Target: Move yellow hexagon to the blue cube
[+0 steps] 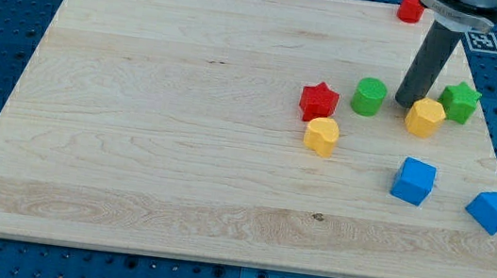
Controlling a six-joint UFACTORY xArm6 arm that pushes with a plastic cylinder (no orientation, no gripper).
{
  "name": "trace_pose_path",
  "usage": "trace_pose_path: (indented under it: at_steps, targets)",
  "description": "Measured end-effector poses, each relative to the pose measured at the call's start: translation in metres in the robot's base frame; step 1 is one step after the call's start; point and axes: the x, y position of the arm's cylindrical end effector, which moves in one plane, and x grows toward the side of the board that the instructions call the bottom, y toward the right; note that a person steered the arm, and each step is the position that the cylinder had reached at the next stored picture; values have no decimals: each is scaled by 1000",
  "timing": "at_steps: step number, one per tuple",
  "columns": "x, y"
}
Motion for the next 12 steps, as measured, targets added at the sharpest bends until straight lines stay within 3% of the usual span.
trace_pose_path:
  at_steps: [7, 10, 12]
  targets:
    - [25, 21]
    - [25, 56]
    - [50, 56]
